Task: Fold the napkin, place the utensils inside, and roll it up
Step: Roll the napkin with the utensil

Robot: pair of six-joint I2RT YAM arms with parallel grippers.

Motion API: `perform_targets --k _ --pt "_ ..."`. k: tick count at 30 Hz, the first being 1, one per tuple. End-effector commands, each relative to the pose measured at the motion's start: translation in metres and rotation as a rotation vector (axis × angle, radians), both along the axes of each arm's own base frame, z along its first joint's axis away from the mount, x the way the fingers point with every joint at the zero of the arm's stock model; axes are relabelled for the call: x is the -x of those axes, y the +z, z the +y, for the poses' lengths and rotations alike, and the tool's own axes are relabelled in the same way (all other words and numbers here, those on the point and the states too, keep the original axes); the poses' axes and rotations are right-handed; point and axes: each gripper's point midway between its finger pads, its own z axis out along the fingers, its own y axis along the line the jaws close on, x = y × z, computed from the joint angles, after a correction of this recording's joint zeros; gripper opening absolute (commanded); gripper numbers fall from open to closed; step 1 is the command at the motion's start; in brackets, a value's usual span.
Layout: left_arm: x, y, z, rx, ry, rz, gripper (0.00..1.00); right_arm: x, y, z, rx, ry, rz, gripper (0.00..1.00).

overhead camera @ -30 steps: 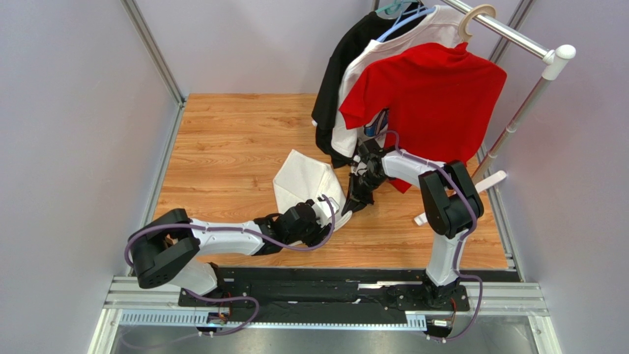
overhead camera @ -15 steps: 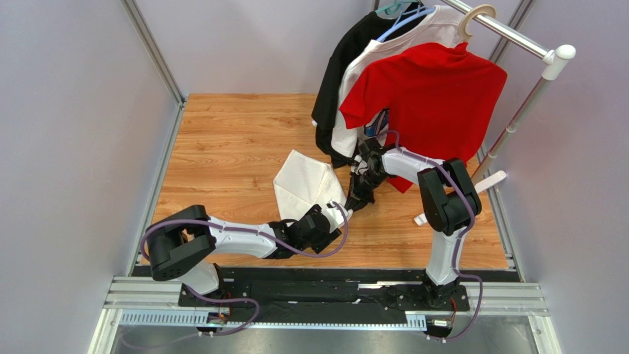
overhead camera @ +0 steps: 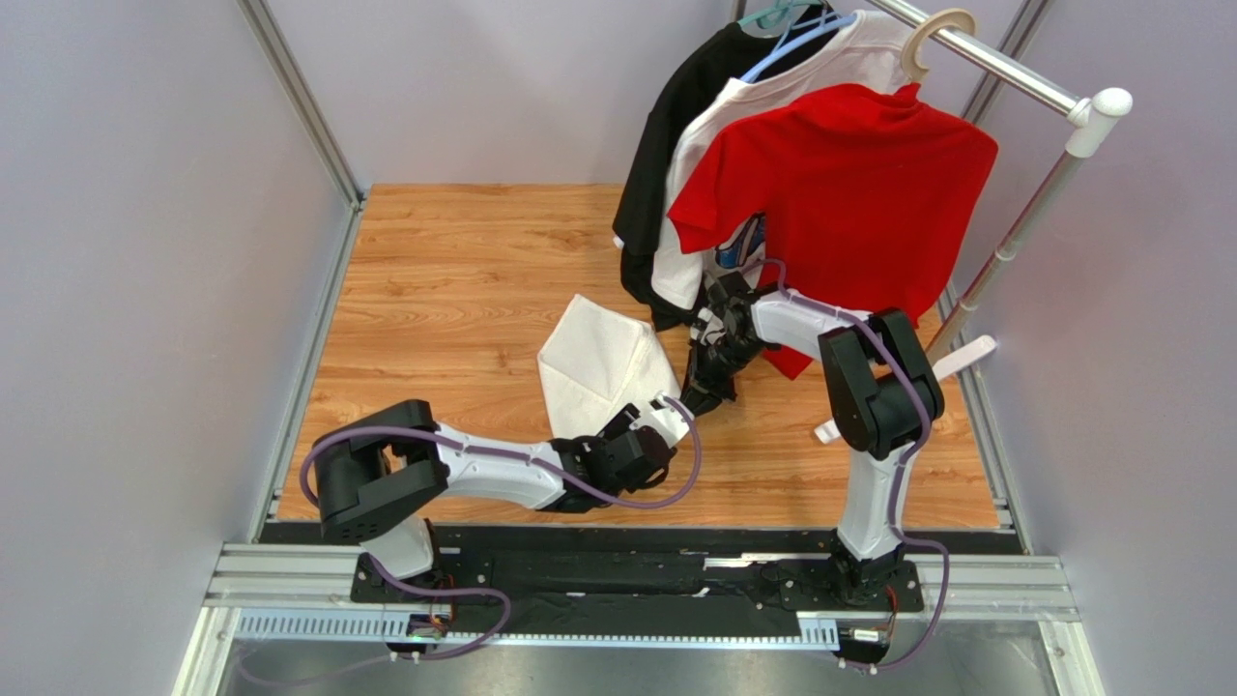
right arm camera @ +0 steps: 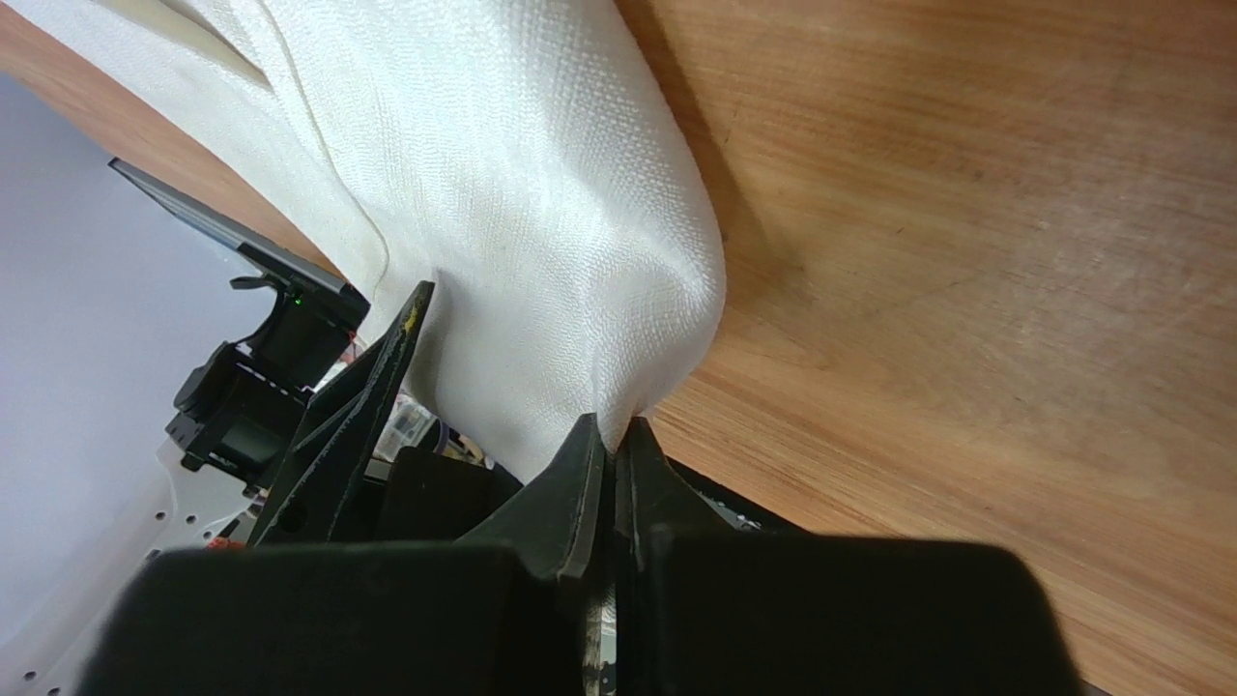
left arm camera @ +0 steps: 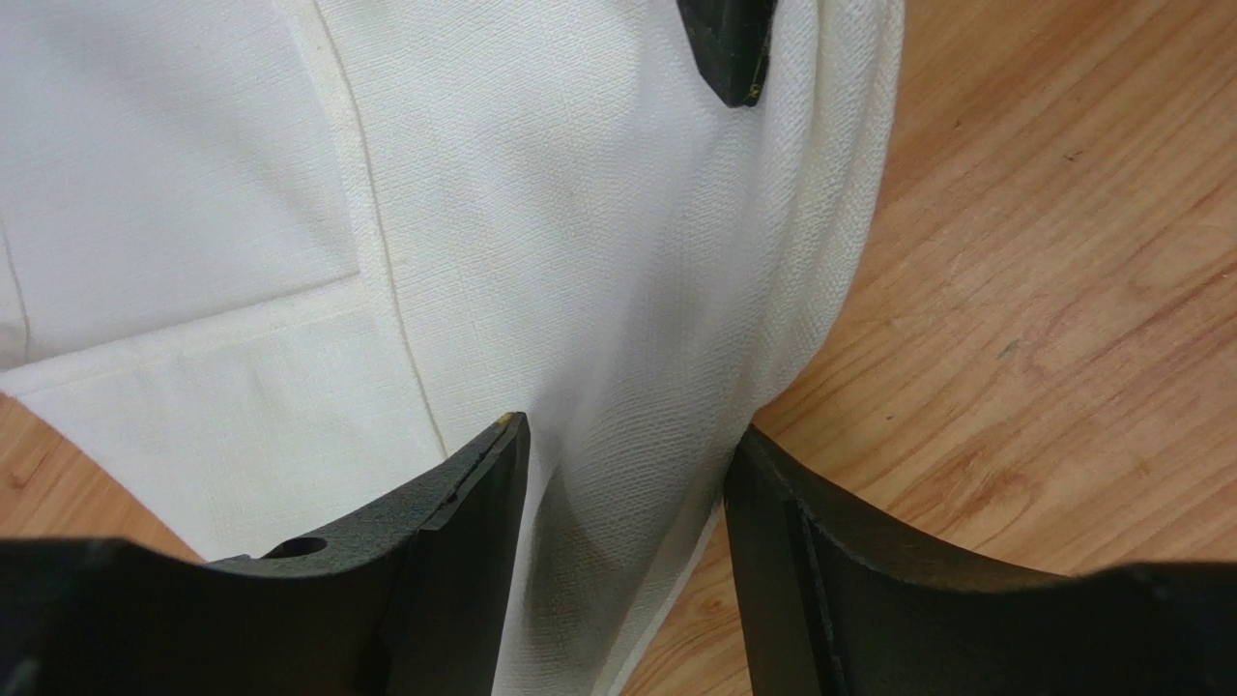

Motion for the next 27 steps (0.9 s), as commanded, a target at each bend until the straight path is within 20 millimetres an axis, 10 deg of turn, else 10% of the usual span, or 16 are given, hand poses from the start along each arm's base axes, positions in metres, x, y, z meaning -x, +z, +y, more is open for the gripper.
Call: perform_targets --k 1,13,27 --pt "0.000 -0.002 0.015 -0.073 0.058 -0.040 0.60 -0.005 0.009 0.006 -0.043 -0.022 0.032 0.00" --pt "0.006 -0.001 0.014 -0.109 0.075 -0.084 0.58 -0.006 0.010 0.005 -0.056 -0.028 0.041 0.00" --pt "0.014 -0.009 0.005 -0.120 0.002 -0.044 0.23 -0.005 0.009 0.003 -0.060 -0.040 0.042 0.00"
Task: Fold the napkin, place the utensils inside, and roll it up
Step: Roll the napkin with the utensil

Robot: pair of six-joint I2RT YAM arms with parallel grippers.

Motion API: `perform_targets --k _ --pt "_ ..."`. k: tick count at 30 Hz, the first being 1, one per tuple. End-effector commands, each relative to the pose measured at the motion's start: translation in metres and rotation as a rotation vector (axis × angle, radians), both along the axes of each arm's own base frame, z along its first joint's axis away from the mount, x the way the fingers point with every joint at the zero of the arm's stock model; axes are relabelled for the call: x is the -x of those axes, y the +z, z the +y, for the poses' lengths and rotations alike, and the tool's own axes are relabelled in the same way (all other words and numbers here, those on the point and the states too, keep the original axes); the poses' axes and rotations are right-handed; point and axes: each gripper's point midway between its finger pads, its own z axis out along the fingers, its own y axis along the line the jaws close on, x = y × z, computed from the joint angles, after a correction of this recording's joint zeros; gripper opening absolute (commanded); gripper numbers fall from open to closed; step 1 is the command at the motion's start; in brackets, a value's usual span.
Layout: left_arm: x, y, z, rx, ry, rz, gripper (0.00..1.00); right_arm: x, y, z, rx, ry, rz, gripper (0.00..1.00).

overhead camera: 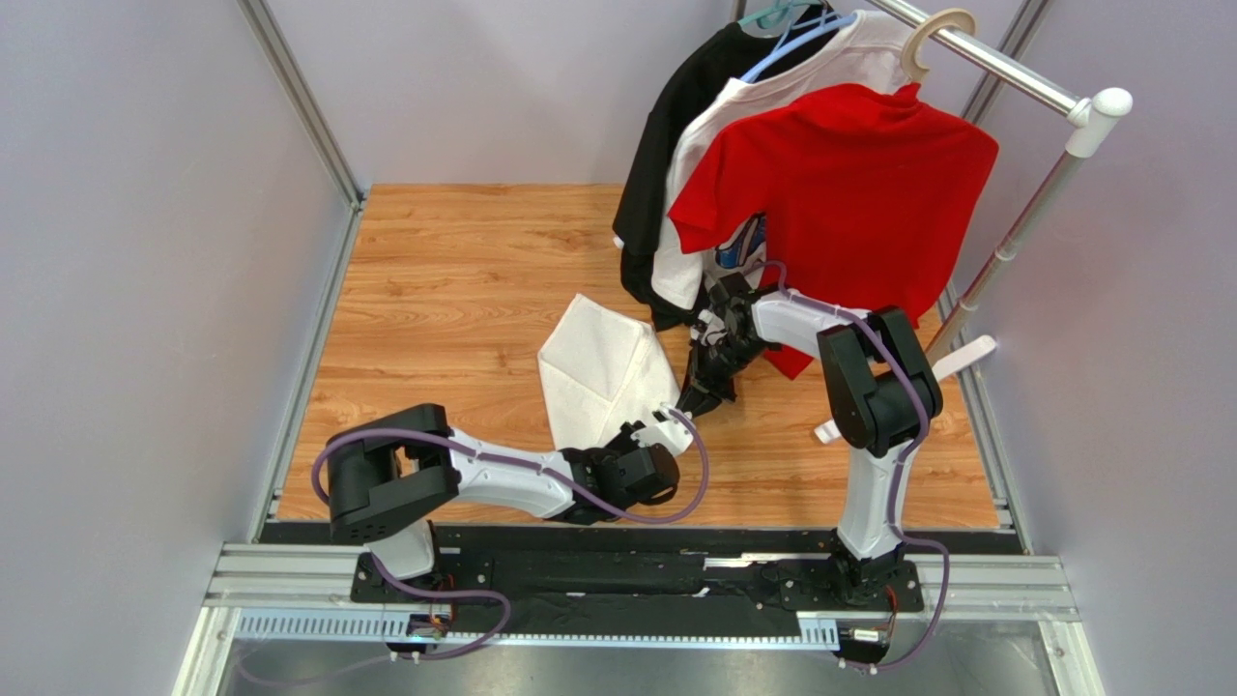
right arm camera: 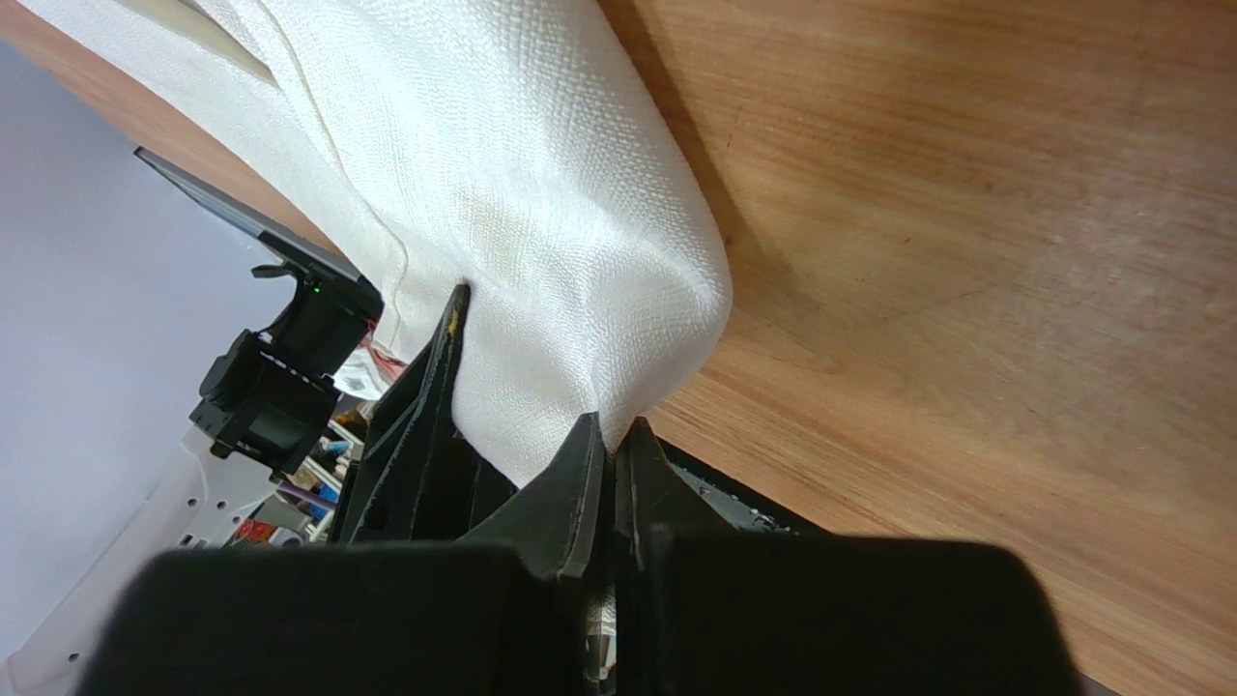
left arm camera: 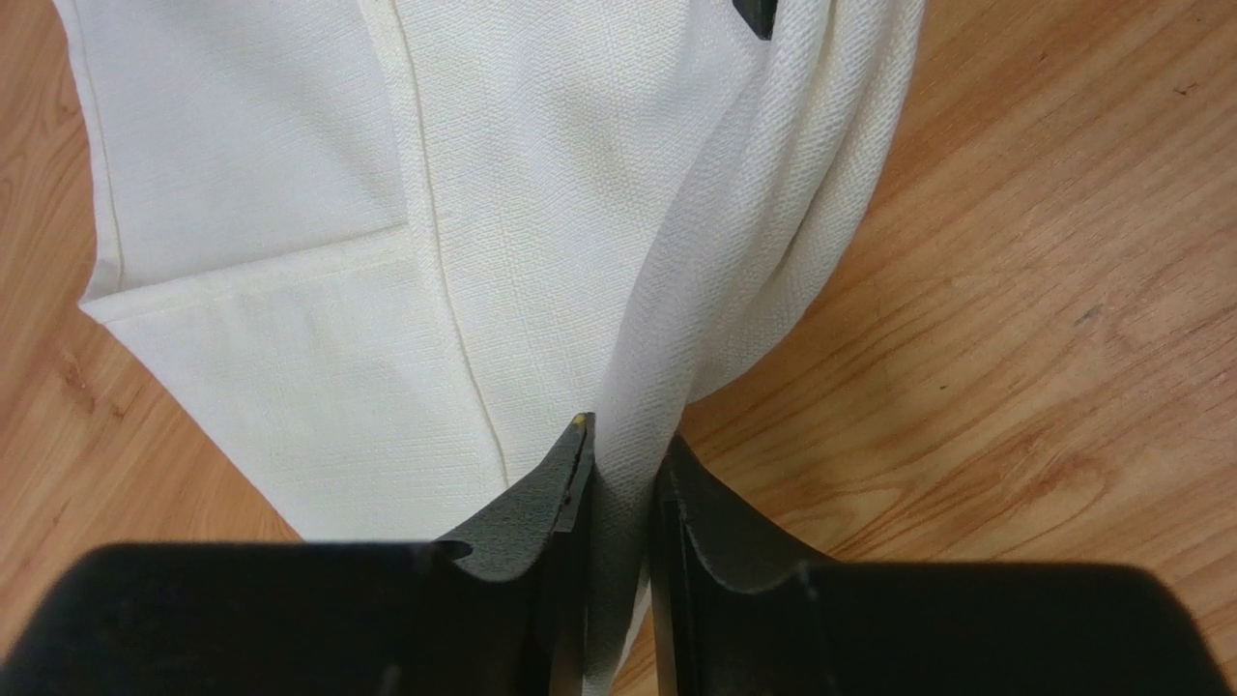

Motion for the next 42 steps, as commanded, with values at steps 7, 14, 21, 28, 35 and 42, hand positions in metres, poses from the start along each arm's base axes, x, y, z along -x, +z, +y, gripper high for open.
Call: perform_targets --k 7,14,21,28,35,42 --pt "0.026 -0.019 -0.020 0.006 -0.153 0.151 0.00 -0.007 0.015 0.005 -0.073 -0.050 -0.015 0.21" --pt "0.041 -0.024 -0.024 0.086 -0.201 0.302 0.00 -0.013 0.032 -0.009 -0.123 -0.121 -0.084 0.59" --pt "0.056 -0.028 -0.017 0.163 -0.225 0.508 0.00 -0.029 0.056 -0.053 -0.137 -0.305 -0.264 0.61" --pt "0.055 -0.035 0.006 0.205 -0.174 0.670 0.00 -0.031 0.080 -0.099 -0.143 -0.502 -0.567 0.61" --pt "0.063 -0.042 0.007 0.189 -0.162 0.838 0.00 -0.024 0.123 -0.090 -0.130 -0.384 -1.027 0.59" --pt "0.066 -0.044 0.014 0.191 -0.128 0.961 0.00 0.015 0.146 -0.044 -0.107 -0.045 -1.410 0.59"
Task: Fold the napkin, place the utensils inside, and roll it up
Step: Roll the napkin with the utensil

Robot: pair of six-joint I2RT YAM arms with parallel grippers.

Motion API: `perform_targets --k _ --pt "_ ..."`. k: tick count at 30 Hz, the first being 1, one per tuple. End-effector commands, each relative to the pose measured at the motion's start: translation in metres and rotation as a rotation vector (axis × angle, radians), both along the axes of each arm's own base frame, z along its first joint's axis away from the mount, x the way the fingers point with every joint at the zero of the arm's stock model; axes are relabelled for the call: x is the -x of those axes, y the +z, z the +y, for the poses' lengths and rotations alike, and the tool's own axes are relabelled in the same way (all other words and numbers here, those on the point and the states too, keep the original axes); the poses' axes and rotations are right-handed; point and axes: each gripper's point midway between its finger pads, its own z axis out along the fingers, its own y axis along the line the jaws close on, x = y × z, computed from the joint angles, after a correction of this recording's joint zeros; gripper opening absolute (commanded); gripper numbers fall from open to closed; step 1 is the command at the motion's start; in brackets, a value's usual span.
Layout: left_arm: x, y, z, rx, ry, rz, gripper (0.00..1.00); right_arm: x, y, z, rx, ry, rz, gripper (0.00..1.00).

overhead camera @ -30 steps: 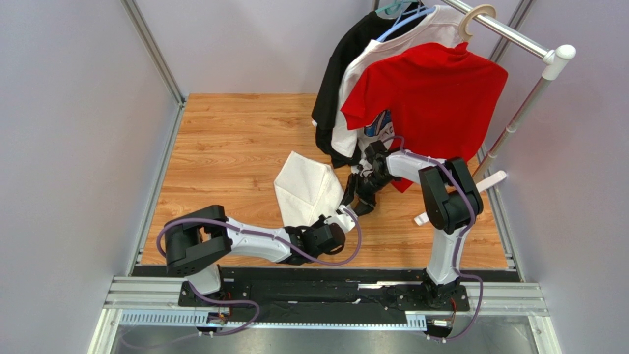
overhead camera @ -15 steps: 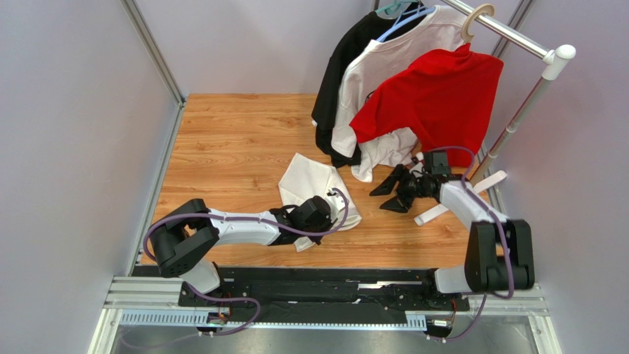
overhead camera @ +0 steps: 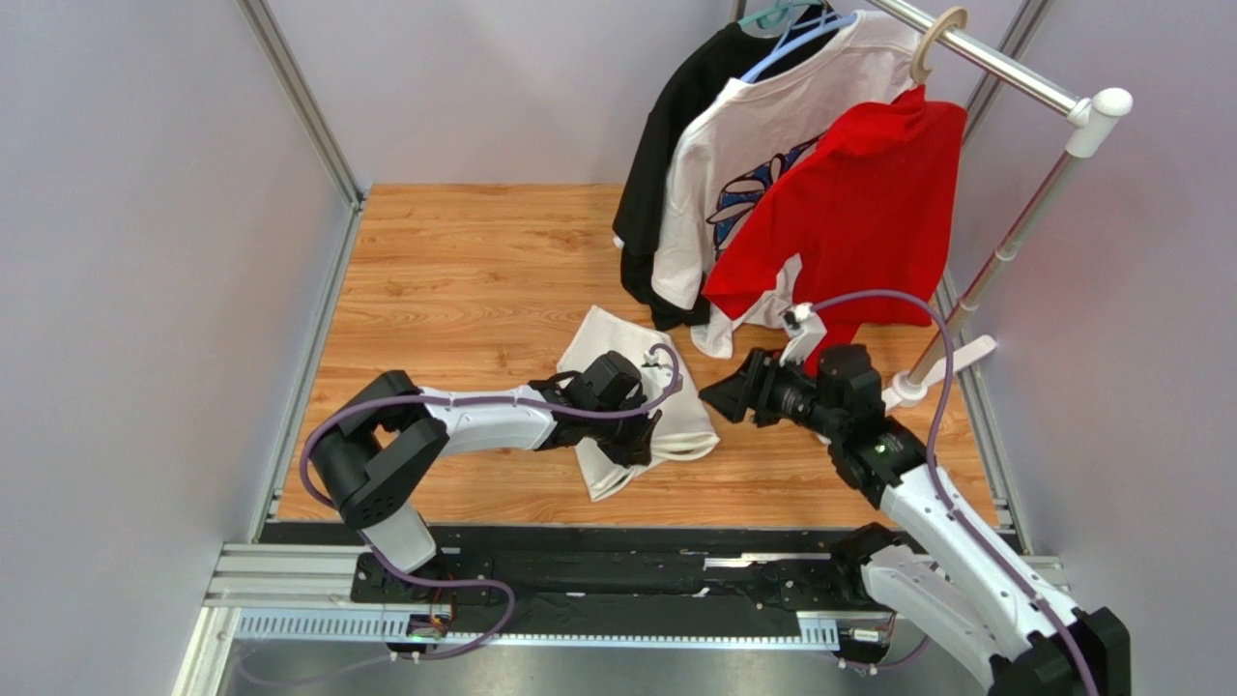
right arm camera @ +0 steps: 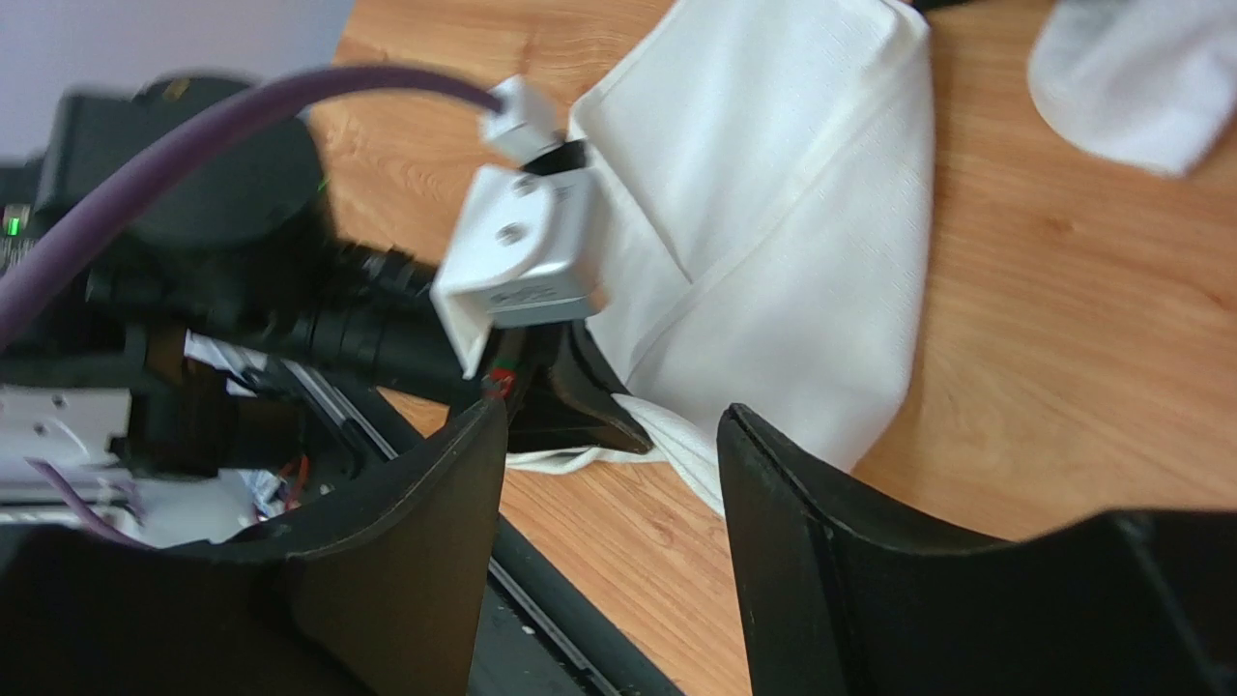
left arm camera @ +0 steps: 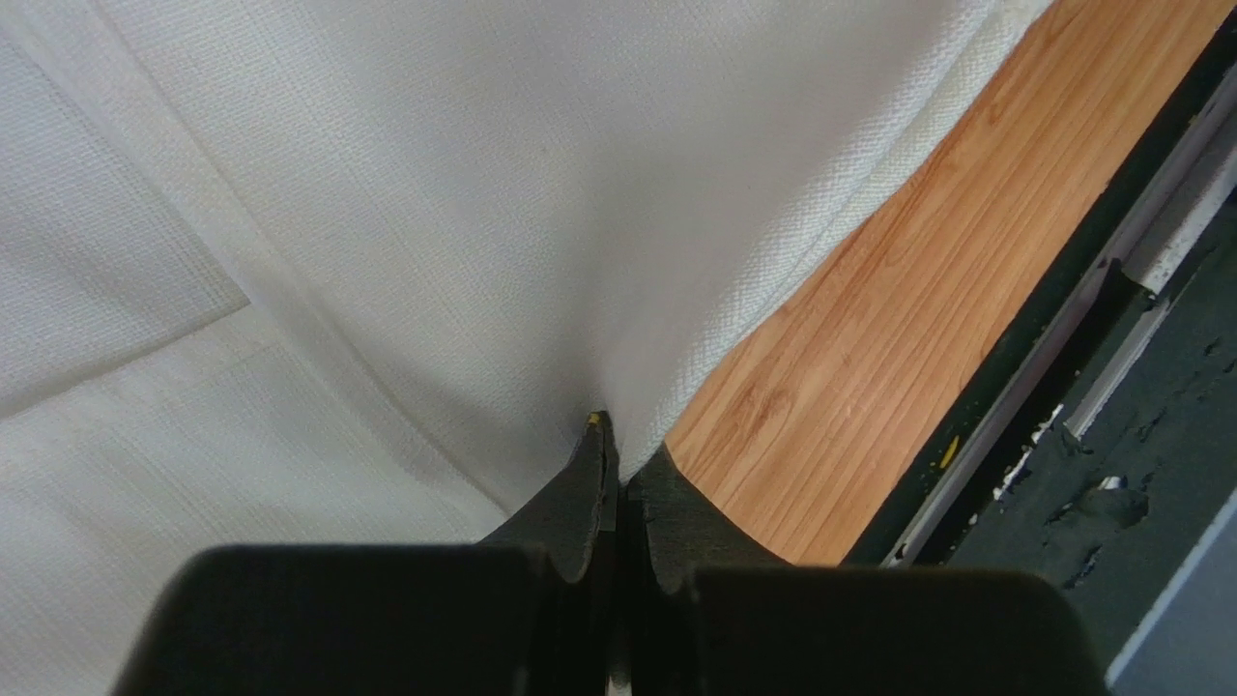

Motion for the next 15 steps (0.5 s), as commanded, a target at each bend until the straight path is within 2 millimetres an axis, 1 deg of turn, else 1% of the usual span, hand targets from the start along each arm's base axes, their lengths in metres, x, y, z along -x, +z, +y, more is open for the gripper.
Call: perform_targets --k 1,2,4,6,7,9,10,12,13,14,15 --pt "0.048 -0.043 0.050 -0.222 -0.021 0.266 0.00 -0.003 0.013 0.009 0.143 0.045 -0.293 0.59" --pt "0.047 -0.044 0.050 -0.229 -0.015 0.272 0.00 -0.003 0.013 0.011 0.156 0.056 -0.312 0.59" --pt "0.046 -0.044 0.052 -0.245 -0.004 0.282 0.00 0.003 0.008 0.019 0.166 0.095 -0.314 0.58" --pt "0.044 -0.045 0.055 -0.266 0.012 0.273 0.00 0.006 0.001 0.023 0.184 0.106 -0.300 0.57" --pt "0.043 -0.045 0.057 -0.277 0.017 0.265 0.00 0.005 -0.003 0.021 0.194 0.089 -0.292 0.57" --pt "0.039 -0.045 0.062 -0.298 0.032 0.239 0.00 0.003 -0.002 0.020 0.174 0.051 -0.273 0.57" --pt "0.040 -0.047 0.065 -0.306 0.035 0.238 0.00 0.002 -0.001 0.018 0.174 0.034 -0.273 0.57" --pt "0.037 -0.044 0.068 -0.311 0.053 0.218 0.00 0.000 0.002 0.015 0.163 0.006 -0.264 0.57" --pt "0.037 -0.044 0.070 -0.317 0.058 0.215 0.02 -0.002 0.001 0.011 0.159 -0.033 -0.240 0.57" --pt "0.036 -0.038 0.067 -0.296 0.055 0.202 0.05 -0.002 0.000 0.009 0.172 -0.044 -0.220 0.58" --pt "0.034 -0.035 0.064 -0.276 0.056 0.192 0.16 -0.003 -0.003 0.006 0.182 -0.060 -0.203 0.58"
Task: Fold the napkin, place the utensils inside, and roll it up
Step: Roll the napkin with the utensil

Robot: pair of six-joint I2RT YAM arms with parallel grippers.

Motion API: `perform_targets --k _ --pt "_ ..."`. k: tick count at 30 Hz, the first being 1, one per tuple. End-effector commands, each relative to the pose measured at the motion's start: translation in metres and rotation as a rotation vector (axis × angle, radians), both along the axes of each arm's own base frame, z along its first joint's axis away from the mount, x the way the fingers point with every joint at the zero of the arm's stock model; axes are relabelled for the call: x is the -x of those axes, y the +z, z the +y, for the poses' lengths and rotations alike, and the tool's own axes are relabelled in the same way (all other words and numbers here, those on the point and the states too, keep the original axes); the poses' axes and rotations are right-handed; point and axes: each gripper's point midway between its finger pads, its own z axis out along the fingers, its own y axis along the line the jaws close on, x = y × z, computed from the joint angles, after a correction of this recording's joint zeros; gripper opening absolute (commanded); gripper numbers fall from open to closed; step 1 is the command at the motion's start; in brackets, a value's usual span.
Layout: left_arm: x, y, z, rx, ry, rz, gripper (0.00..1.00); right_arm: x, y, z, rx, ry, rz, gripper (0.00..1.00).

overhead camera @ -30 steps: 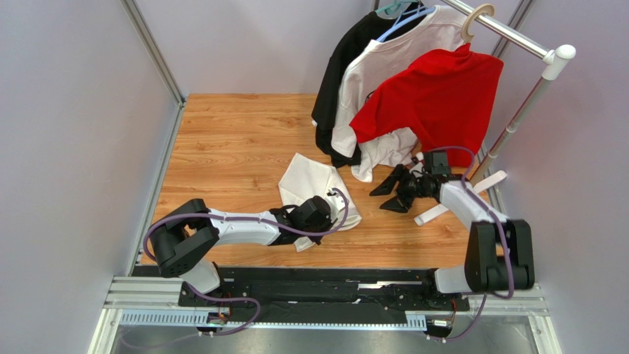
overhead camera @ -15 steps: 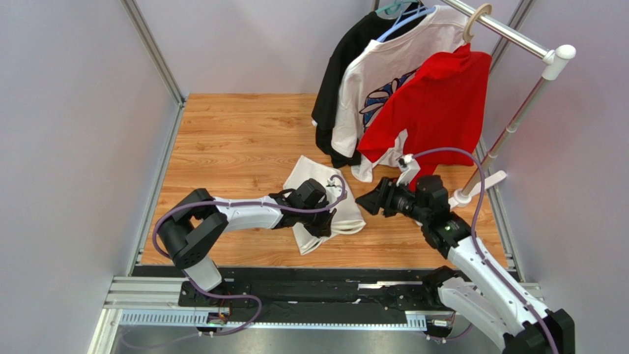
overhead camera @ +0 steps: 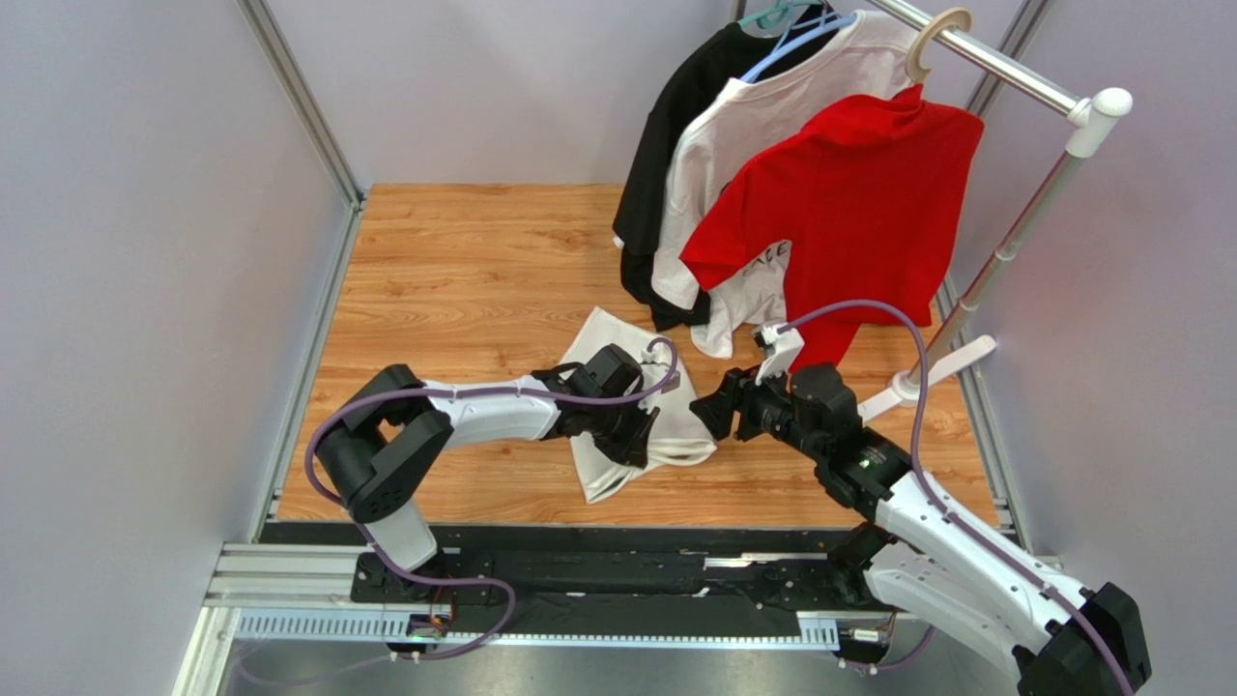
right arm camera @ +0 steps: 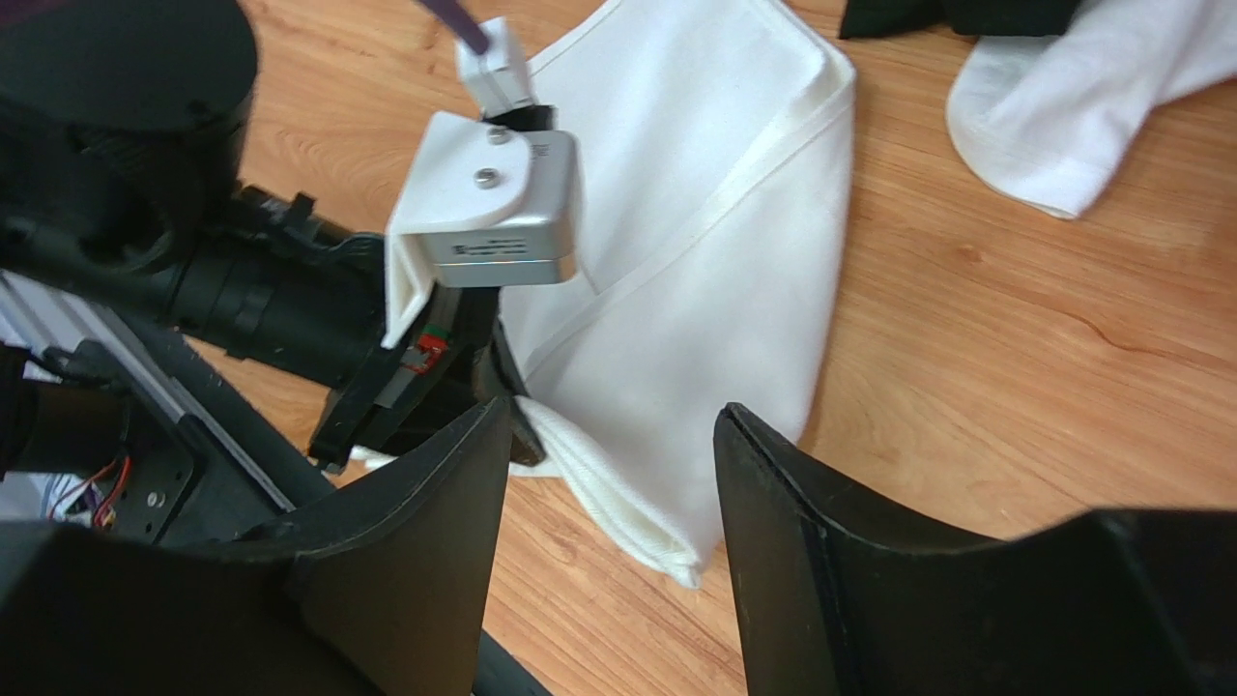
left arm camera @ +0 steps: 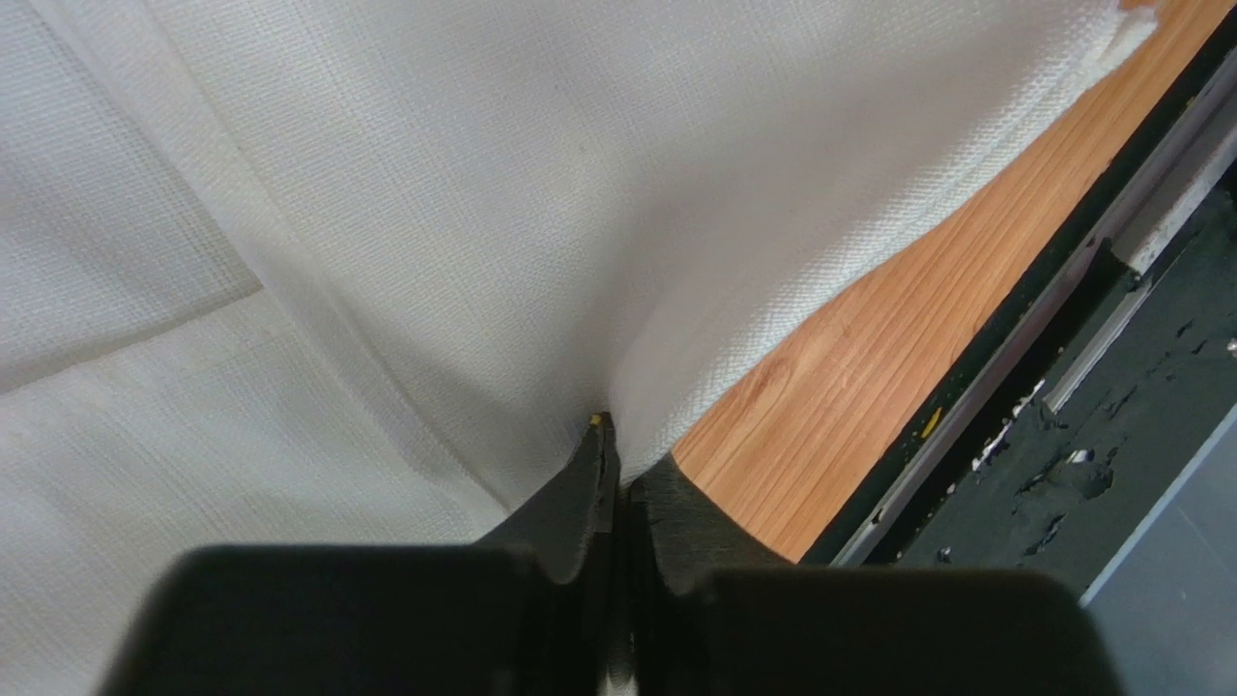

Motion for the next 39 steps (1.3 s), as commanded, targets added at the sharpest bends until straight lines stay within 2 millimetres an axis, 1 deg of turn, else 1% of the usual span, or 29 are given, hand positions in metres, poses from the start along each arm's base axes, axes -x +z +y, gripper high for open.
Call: perform_targets --k 1,2,3,4,5,6,7,8,9,10,12,13,14,16,17,19,20,22,23,25,27,29,30,31,32,33,34,38,39 --pt "0.033 -0.030 0.056 -0.219 0.024 0.088 0.21 -0.019 0.012 -0.019 -0.013 -0.187 0.003 0.58" --pt "0.033 -0.020 0.051 -0.178 0.017 0.079 0.26 -0.016 0.003 -0.024 0.017 -0.208 0.047 0.58" --pt "0.032 -0.015 0.048 -0.155 0.016 0.069 0.35 -0.019 -0.001 -0.027 0.030 -0.235 0.077 0.58" --pt "0.032 -0.011 0.047 -0.144 0.015 0.064 0.38 -0.018 -0.006 -0.028 0.032 -0.245 0.115 0.58" --pt "0.032 -0.005 0.044 -0.125 0.014 0.060 0.41 -0.015 -0.013 -0.028 0.044 -0.235 0.156 0.58" --pt "0.033 -0.002 0.044 -0.116 0.013 0.062 0.51 -0.015 -0.015 -0.027 0.039 -0.229 0.178 0.58" --pt "0.033 0.002 0.041 -0.100 0.011 0.062 0.52 -0.009 -0.022 -0.020 0.038 -0.188 0.221 0.58" --pt "0.035 0.005 0.039 -0.087 0.008 0.071 0.60 -0.008 -0.025 -0.018 0.031 -0.181 0.242 0.59" --pt "0.036 0.007 0.038 -0.082 0.005 0.073 0.64 -0.006 -0.028 -0.015 0.031 -0.164 0.255 0.58" --pt "0.035 0.013 0.036 -0.069 0.006 0.063 0.64 -0.003 -0.036 -0.011 0.036 -0.145 0.284 0.58" --pt "0.036 0.021 0.036 -0.060 0.008 0.060 0.66 0.000 -0.042 -0.009 0.034 -0.133 0.320 0.58" --pt "0.035 0.029 0.034 -0.041 0.008 0.045 0.67 0.005 -0.045 -0.004 0.024 -0.104 0.339 0.59" --pt "0.035 0.034 0.034 -0.033 0.011 0.042 0.91 0.007 -0.050 -0.002 0.022 -0.092 0.360 0.59" --pt "0.033 0.046 0.033 -0.005 0.019 0.020 0.92 0.013 -0.051 0.008 -0.028 -0.058 0.391 0.58" --pt "0.033 0.049 0.033 0.002 0.022 0.018 0.92 0.018 -0.061 0.008 -0.029 -0.052 0.423 0.58" --pt "0.032 0.059 0.032 0.027 0.027 0.003 0.93 0.021 -0.067 0.011 -0.055 -0.054 0.455 0.58" --pt "0.032 0.062 0.032 0.030 0.037 -0.002 0.93 0.026 -0.077 0.009 -0.046 -0.060 0.481 0.58" --pt "0.029 0.068 0.035 0.039 0.063 -0.023 0.93 0.028 -0.082 0.012 -0.068 -0.055 0.502 0.58" --pt "0.024 0.068 0.037 0.033 0.103 -0.041 0.94 0.032 -0.088 0.012 -0.073 -0.048 0.519 0.58" --pt "0.018 0.065 0.048 0.009 0.168 -0.054 0.94 0.035 -0.093 0.017 -0.094 -0.033 0.541 0.58" --pt "0.012 0.056 0.063 -0.037 0.260 -0.053 0.94 0.038 -0.101 0.018 -0.085 -0.029 0.560 0.58" --pt "0.003 0.055 0.077 -0.052 0.370 -0.058 0.94 0.036 -0.099 0.022 -0.114 -0.017 0.548 0.58" --pt "0.005 0.048 0.087 -0.068 0.406 -0.051 0.93 0.035 -0.100 0.023 -0.115 -0.020 0.550 0.58" --pt "-0.001 0.054 0.095 -0.048 0.482 -0.055 0.94 0.034 -0.099 0.023 -0.118 -0.019 0.542 0.58" --pt "-0.002 0.053 0.100 -0.040 0.516 -0.052 0.94 0.033 -0.101 0.023 -0.115 -0.025 0.547 0.58" --pt "0.001 0.046 0.109 -0.046 0.549 -0.034 0.95 0.032 -0.102 0.023 -0.110 -0.027 0.546 0.58" --pt "-0.002 0.051 0.114 -0.007 0.606 -0.023 0.95 0.032 -0.103 0.024 -0.113 -0.020 0.546 0.58" --pt "0.004 0.044 0.125 0.023 0.666 0.021 0.96 0.030 -0.109 0.028 -0.112 -0.014 0.562 0.59" --pt "0.007 0.039 0.128 0.016 0.673 0.037 0.96 0.029 -0.110 0.029 -0.112 -0.014 0.565 0.58"
